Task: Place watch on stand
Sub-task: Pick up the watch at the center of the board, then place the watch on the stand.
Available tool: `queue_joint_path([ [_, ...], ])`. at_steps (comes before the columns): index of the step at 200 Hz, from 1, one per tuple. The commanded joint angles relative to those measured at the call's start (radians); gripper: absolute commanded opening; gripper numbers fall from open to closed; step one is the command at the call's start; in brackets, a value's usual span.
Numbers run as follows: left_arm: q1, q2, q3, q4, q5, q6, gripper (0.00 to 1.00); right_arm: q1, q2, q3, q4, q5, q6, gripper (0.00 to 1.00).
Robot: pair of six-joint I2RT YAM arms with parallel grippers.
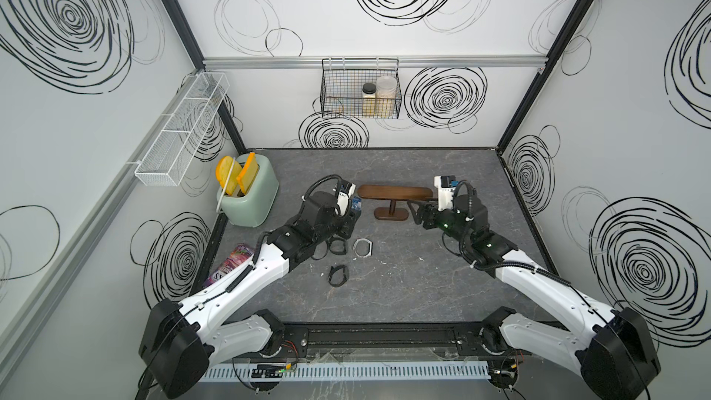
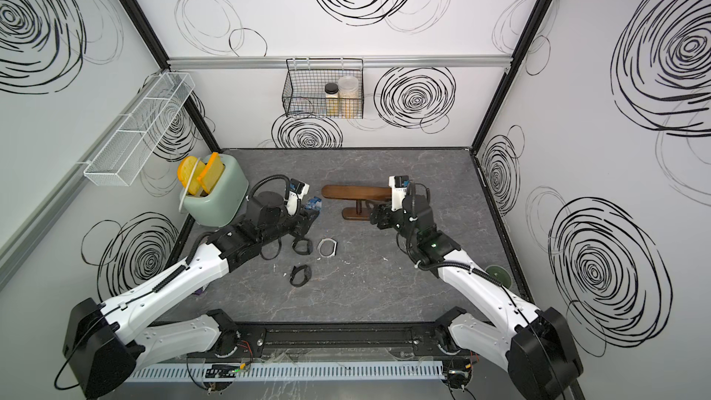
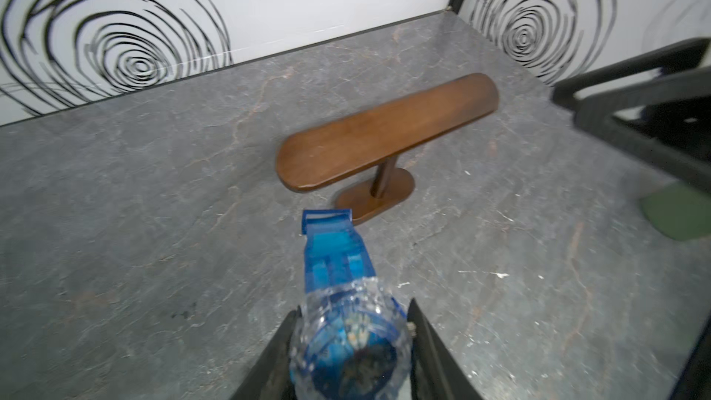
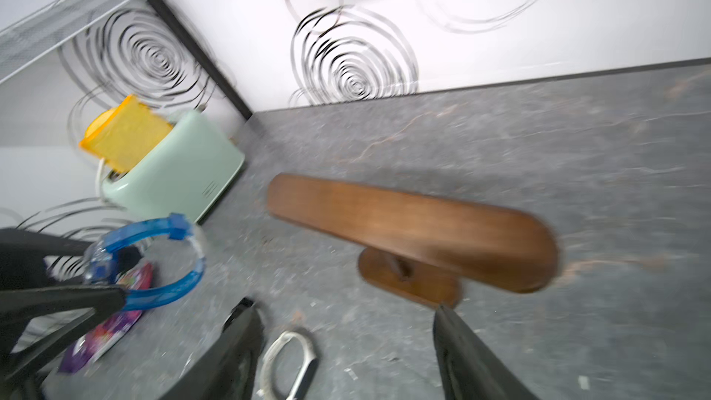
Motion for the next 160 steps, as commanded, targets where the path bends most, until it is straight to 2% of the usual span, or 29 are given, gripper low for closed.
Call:
queue_joint_path([
  [1, 0.021, 0.045, 0.051, 0.023, -0.144, 0.017, 0.28, -0.139, 0.0, 0.005, -0.053, -0.111, -0.045, 0.67],
  [31, 0.041, 0.119, 0.086, 0.052, -0.178, 0.021, 0.28, -0.32, 0.088, 0.025, -0.021, -0.275, -0.045, 0.56],
  [60, 0.046, 0.187, 0.124, 0.081, -0.19, 0.016, 0.28, -0.409, 0.203, 0.059, 0.011, -0.45, -0.05, 0.51],
  [100, 0.049, 0.254, 0.153, 0.117, -0.215, 0.026, 0.28, -0.416, 0.264, 0.049, 0.137, -0.568, -0.011, 0.49],
  [160, 0.051, 0.296, 0.171, 0.147, -0.231, 0.034, 0.28, -0.406, 0.268, 0.043, 0.171, -0.577, -0.006, 0.47],
])
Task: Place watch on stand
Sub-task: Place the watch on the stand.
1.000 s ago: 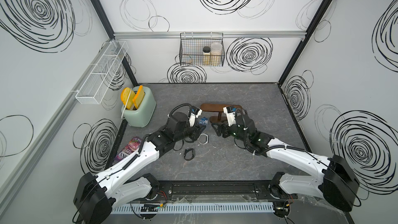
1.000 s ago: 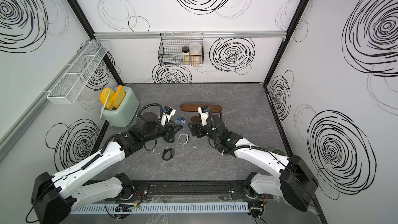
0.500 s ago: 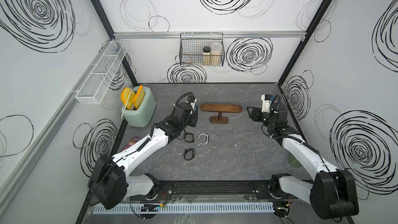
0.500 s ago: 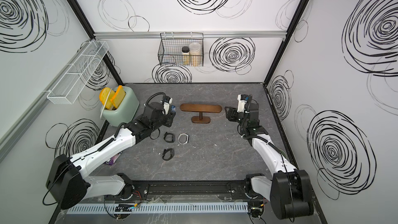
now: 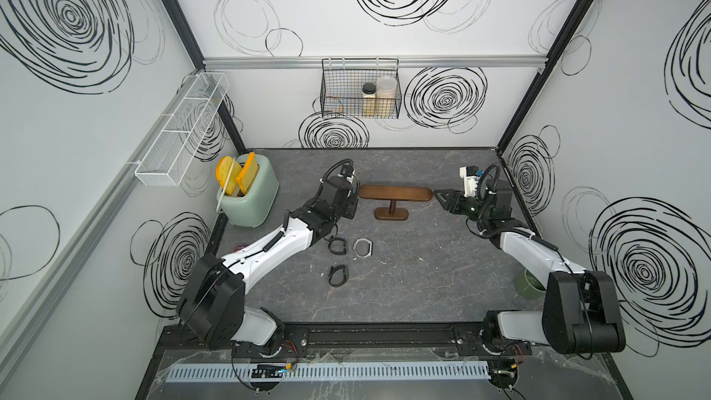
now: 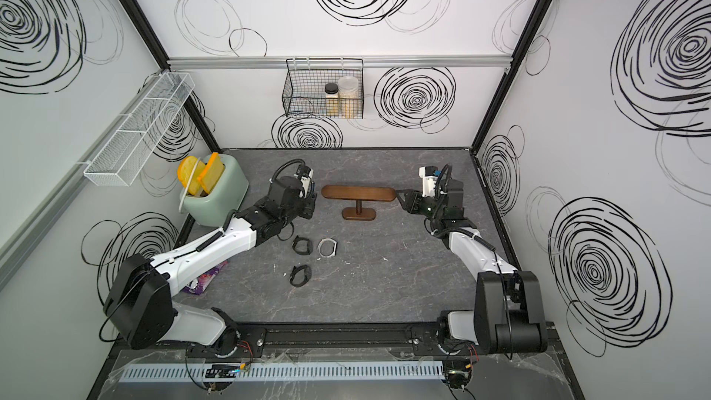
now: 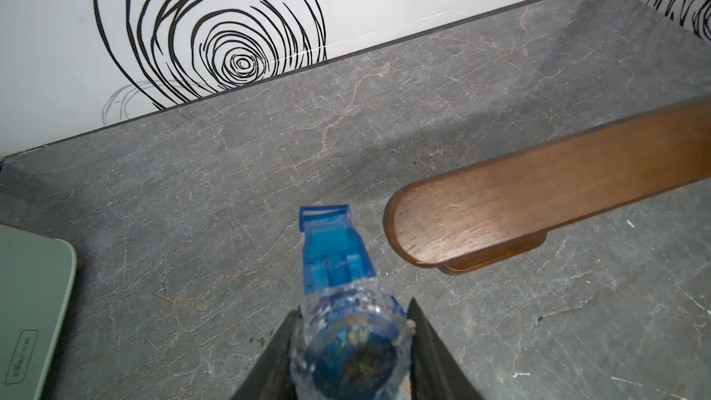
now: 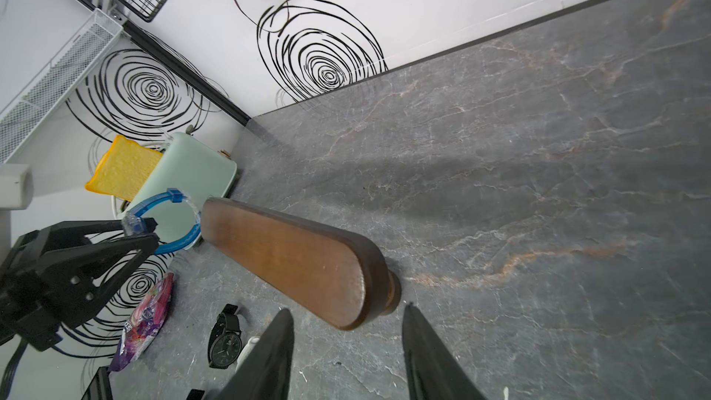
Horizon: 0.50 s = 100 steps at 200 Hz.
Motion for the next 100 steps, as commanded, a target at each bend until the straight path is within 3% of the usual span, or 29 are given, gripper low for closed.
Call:
queue_joint_path([
  [1, 0.007, 0.02, 0.043, 0.066, -0.022, 0.013, 0.28, 0.01, -0.001, 0.007, 0.045, -0.034, 0.003, 0.47],
  [100, -0.003, 0.07, 0.074, 0.085, 0.001, -0.003, 0.28, 0.049, 0.039, -0.002, 0.06, -0.015, -0.007, 0.44],
])
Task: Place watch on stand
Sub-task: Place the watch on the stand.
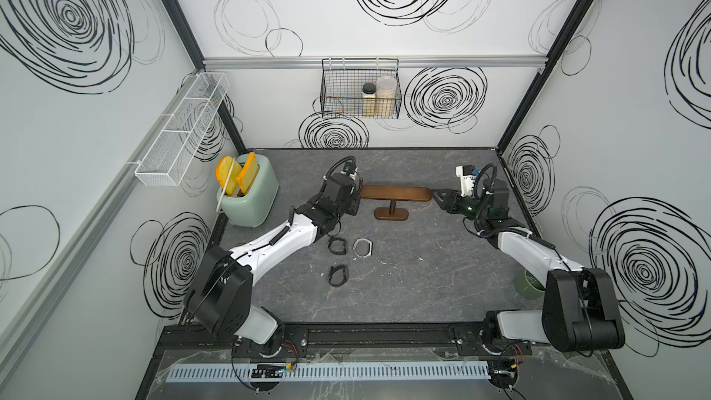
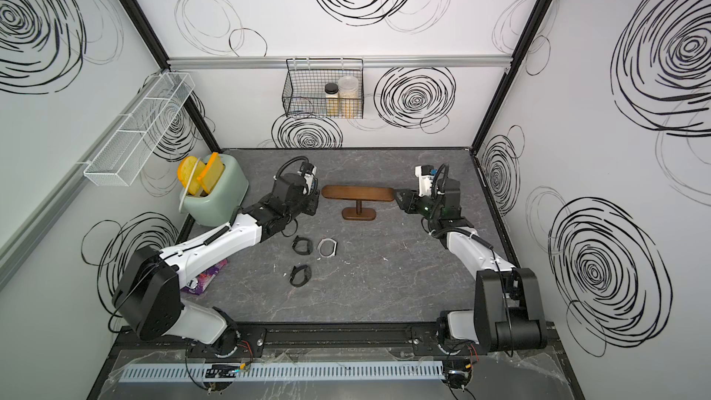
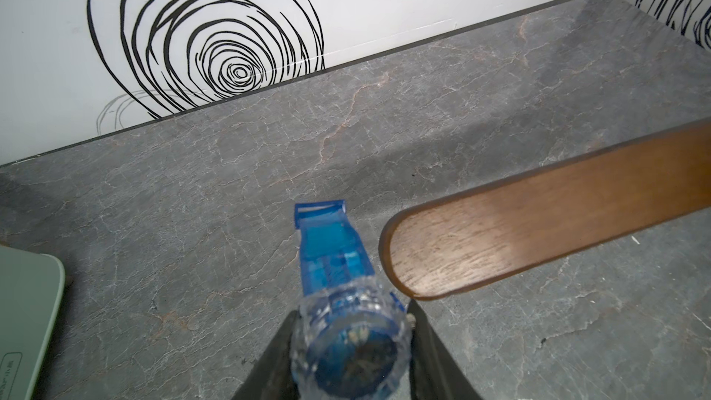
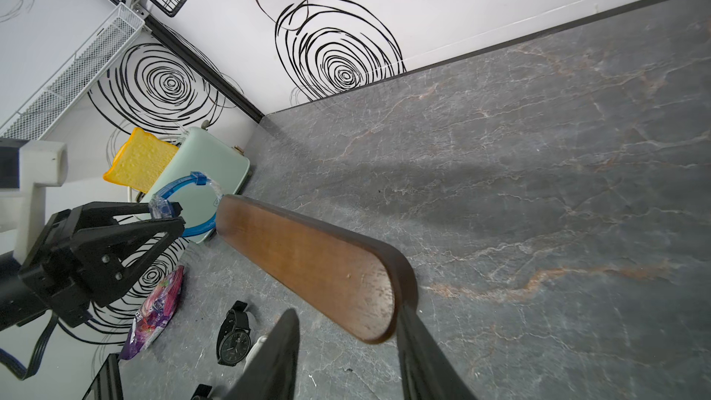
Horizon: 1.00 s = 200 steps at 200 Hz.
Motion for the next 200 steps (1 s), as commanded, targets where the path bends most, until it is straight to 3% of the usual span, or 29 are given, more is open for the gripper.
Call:
queue_joint_path([
  [1, -0.003, 0.015, 0.039, 0.052, 0.001, -0.004, 0.28, 0.012, 0.019, -0.002, 0.023, -0.006, -0.01, 0.44],
  [200, -0.037, 0.074, 0.071, 0.071, 0.038, -0.027, 0.29, 0.044, 0.067, -0.002, 0.016, 0.053, -0.031, 0.41],
])
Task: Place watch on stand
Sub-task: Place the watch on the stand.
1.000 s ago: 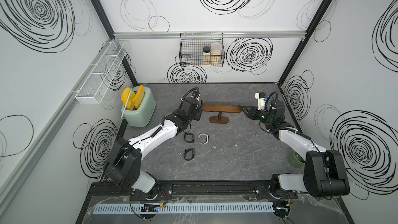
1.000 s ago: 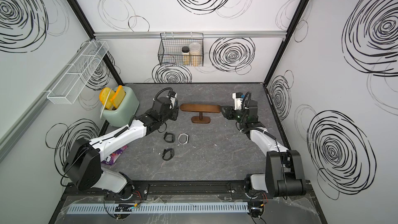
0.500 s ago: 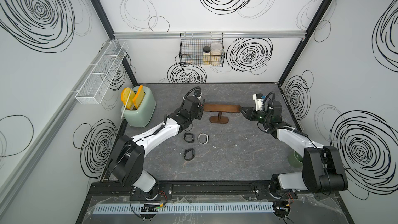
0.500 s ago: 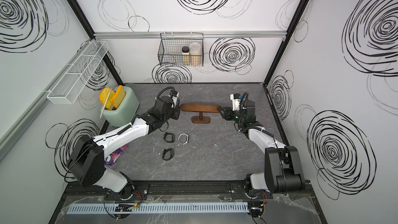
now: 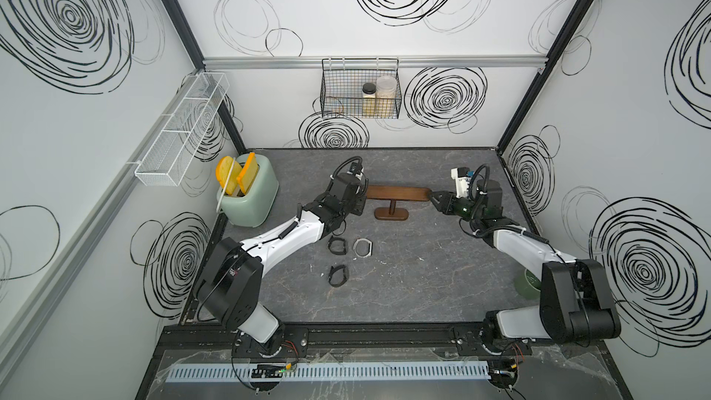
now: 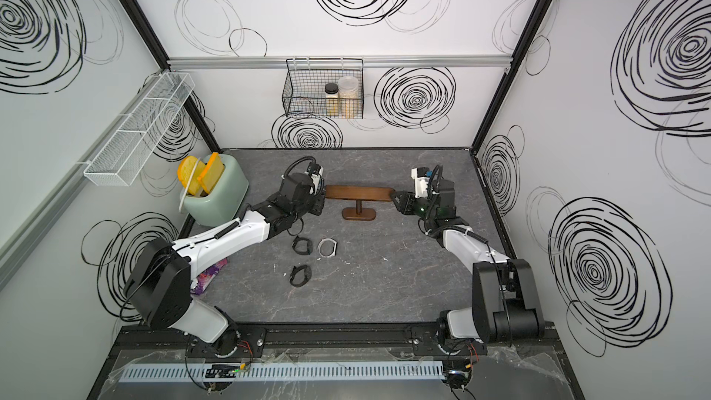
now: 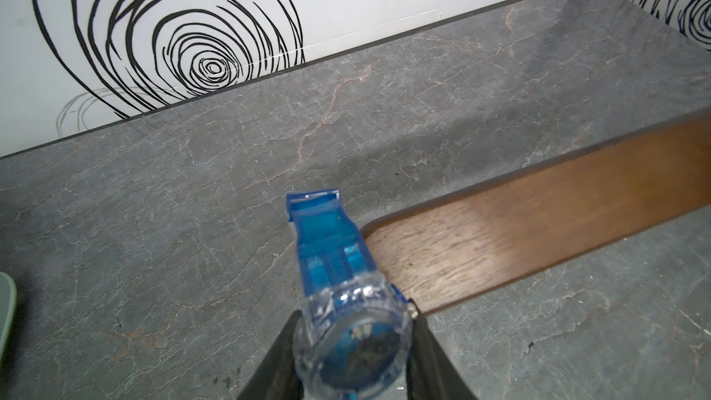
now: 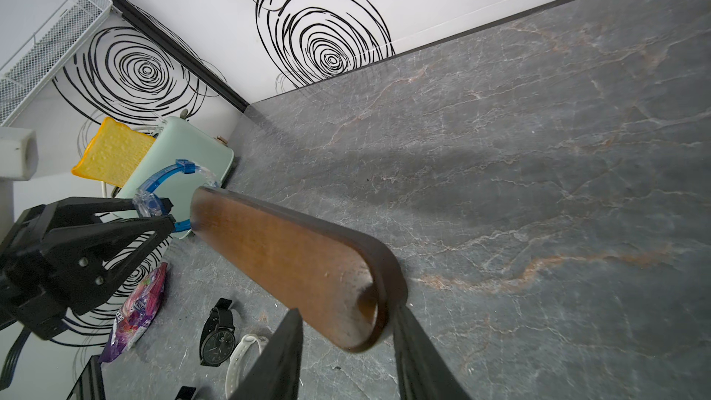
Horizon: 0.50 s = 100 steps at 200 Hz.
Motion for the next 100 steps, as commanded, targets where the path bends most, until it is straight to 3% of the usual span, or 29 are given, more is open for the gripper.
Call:
queue_joint_path([
  [1, -0.011, 0.009, 0.039, 0.053, 0.011, -0.018, 0.29, 0.014, 0.02, -0.001, 0.015, 0.004, -0.018, 0.41],
  [100, -0.039, 0.029, 0.055, 0.052, 0.012, -0.031, 0.3, 0.029, 0.03, 0.002, 0.012, -0.002, -0.027, 0.38],
])
